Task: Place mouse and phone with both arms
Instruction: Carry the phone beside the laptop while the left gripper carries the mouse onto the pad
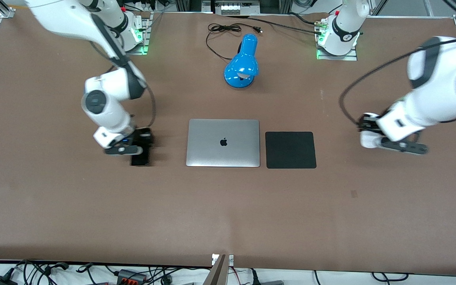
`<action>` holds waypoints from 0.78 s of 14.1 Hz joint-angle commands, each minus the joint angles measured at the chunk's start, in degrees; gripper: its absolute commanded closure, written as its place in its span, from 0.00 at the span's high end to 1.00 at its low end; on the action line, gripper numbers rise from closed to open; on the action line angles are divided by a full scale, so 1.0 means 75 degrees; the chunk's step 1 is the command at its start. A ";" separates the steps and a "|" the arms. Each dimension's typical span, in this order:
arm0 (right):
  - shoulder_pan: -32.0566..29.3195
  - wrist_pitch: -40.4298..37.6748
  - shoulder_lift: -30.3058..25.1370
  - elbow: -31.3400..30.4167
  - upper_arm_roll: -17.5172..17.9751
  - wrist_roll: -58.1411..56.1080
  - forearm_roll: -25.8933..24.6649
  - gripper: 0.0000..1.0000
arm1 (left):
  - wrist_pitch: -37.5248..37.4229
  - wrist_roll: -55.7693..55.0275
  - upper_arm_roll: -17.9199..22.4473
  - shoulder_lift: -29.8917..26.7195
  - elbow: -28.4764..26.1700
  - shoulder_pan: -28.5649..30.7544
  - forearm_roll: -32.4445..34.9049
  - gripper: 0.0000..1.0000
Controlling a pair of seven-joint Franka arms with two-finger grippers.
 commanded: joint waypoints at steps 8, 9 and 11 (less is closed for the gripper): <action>0.0204 -0.0398 0.0341 0.0806 -0.0017 0.0761 0.0089 1.00 | 0.3992 -0.4899 -0.0665 0.1887 -0.1466 -0.1317 0.2418 0.39; -0.0052 -0.1074 0.0036 0.1039 -0.0017 0.0738 0.0031 1.00 | 0.4168 -0.5311 -0.0665 0.2075 -0.1466 -0.1411 0.2725 0.39; -0.0521 -0.3051 -0.0434 0.2149 -0.0017 0.0586 0.0018 1.00 | 0.4729 -0.5642 -0.0665 0.2462 -0.1501 -0.1517 0.2961 0.39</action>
